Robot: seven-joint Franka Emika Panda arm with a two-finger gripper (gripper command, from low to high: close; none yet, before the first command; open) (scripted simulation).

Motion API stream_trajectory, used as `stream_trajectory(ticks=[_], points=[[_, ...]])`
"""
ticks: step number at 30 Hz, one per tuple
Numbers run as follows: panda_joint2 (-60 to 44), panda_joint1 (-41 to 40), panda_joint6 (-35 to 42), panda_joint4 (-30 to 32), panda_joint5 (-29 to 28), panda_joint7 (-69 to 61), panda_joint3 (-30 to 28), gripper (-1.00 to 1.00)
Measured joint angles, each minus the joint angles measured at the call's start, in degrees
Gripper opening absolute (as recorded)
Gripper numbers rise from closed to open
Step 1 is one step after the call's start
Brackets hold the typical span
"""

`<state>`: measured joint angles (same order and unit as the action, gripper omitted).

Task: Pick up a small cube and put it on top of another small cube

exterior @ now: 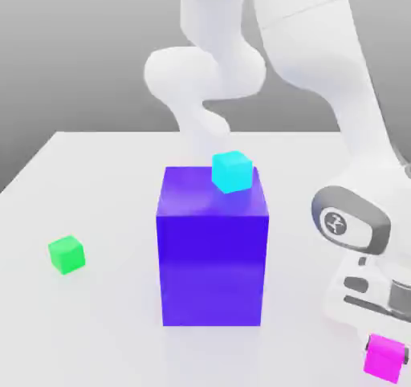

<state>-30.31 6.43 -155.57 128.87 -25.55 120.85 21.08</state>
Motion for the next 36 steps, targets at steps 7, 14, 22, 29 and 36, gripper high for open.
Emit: stream_trajectory(ticks=[7, 14, 22, 29, 36], points=[[5.5, -5.6, 7.5, 1.3, 6.5, -5.5, 2.8, -1.00], [2.8, -11.3, 12.2, 0.0, 9.2, -9.1, -0.5, -1.00], [1.9, -18.8, 15.9, -0.9, 13.1, -13.6, -3.5, -1.00], [10.8, -29.1, 13.8, 6.4, 21.5, -9.9, -10.0, -1.00], [21.0, -35.7, 10.0, 16.0, 26.9, -0.1, -17.3, -1.00]])
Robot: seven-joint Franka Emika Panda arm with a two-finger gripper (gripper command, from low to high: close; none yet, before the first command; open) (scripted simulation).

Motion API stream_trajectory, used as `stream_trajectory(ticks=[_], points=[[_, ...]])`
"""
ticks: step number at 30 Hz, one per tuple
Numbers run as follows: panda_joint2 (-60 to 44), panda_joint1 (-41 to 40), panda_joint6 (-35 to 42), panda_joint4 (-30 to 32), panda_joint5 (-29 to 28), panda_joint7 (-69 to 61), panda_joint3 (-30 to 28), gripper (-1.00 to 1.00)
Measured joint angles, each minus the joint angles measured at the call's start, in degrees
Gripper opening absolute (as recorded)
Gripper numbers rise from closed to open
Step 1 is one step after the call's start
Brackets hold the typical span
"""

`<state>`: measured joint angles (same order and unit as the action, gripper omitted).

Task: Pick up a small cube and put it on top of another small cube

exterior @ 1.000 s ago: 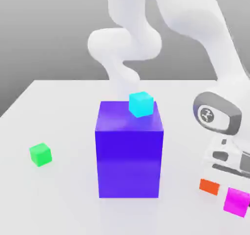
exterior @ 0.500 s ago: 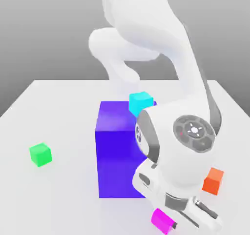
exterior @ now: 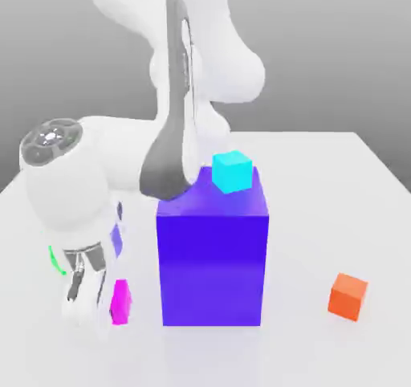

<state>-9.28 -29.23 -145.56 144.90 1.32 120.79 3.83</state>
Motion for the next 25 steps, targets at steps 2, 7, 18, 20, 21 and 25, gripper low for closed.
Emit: stream_trajectory(ticks=[2, 7, 18, 20, 21, 25], points=[[2.9, -1.8, -1.1, 2.8, 0.9, 3.2, -2.2, -1.00], [10.0, -9.6, -3.7, 9.6, 1.6, 12.5, -6.2, -1.00], [14.5, -19.0, -13.7, 19.5, -2.1, 29.7, -8.0, -1.00], [10.6, -18.9, -17.6, 19.4, -1.4, 29.3, -7.9, -1.00], [8.5, -18.8, -19.5, 19.3, -0.9, 28.9, -7.8, -1.00], [6.6, -18.9, -21.3, 19.2, -0.4, 28.5, -7.7, 1.00]])
